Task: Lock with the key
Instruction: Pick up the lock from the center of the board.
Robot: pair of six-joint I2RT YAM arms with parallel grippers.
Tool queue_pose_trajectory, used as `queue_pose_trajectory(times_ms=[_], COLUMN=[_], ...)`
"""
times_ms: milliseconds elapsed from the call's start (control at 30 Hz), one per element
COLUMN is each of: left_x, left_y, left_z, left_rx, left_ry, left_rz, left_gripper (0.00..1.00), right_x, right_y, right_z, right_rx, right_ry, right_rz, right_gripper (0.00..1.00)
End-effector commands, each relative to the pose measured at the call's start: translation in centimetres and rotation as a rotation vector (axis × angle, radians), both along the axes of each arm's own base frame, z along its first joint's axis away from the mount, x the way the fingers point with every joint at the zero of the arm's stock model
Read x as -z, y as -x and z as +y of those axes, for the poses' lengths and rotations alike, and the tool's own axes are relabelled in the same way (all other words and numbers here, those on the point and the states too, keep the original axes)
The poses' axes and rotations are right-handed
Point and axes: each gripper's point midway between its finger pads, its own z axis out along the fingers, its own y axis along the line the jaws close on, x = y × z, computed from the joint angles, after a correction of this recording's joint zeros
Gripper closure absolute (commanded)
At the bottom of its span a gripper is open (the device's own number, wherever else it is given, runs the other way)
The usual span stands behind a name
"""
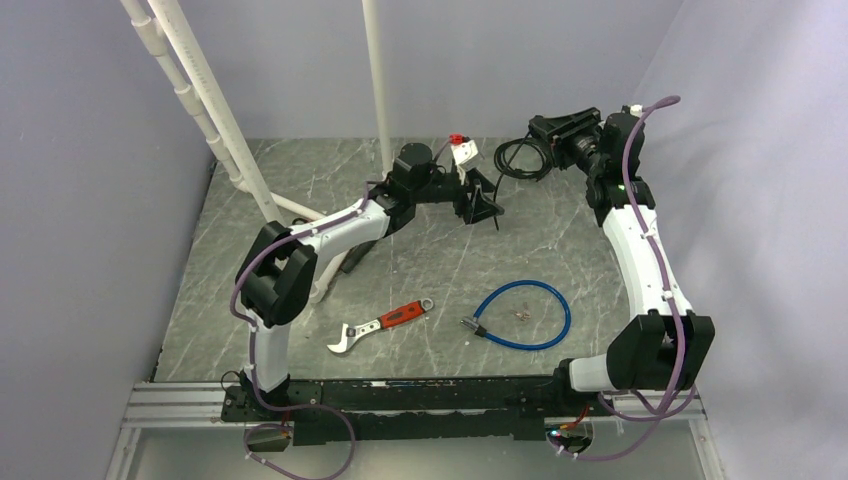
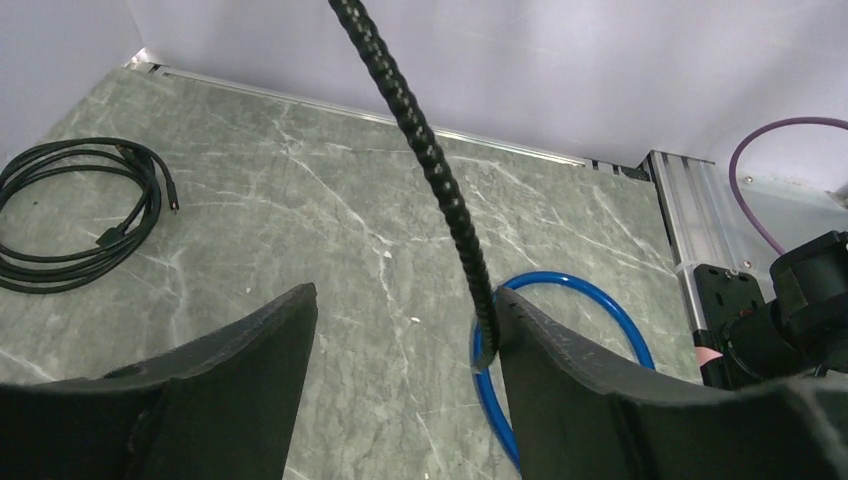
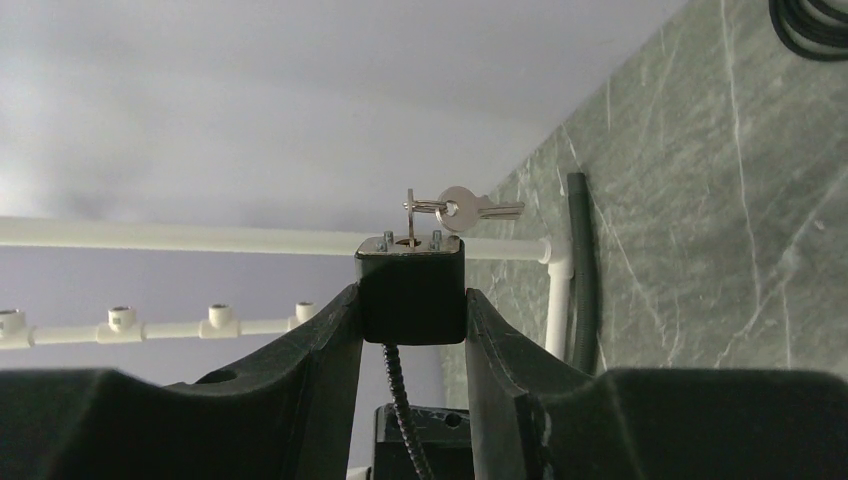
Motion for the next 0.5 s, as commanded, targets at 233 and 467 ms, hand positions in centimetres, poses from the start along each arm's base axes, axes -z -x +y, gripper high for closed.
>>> queue_pose_trajectory(times_ms=[233,467], left_x=[-3.3,-4.2], left_y=[0.4,3.1], left_z=[2.1,5.0], left_rx=[-0.046,0.055], left_ry=[-0.023,-0.152], left_rz=[-0.059,-0.081], left_gripper=[1.0,1.0], right_x=[-0.8,3.5], right_y=[2.4,5.2], right_z=[-0.5,-2.2], right_rx=[0.02,-0.168], right_ry=[-0.012,0.151], right_rz=[-0.022,-0.062], right_gripper=[0.68,0.12])
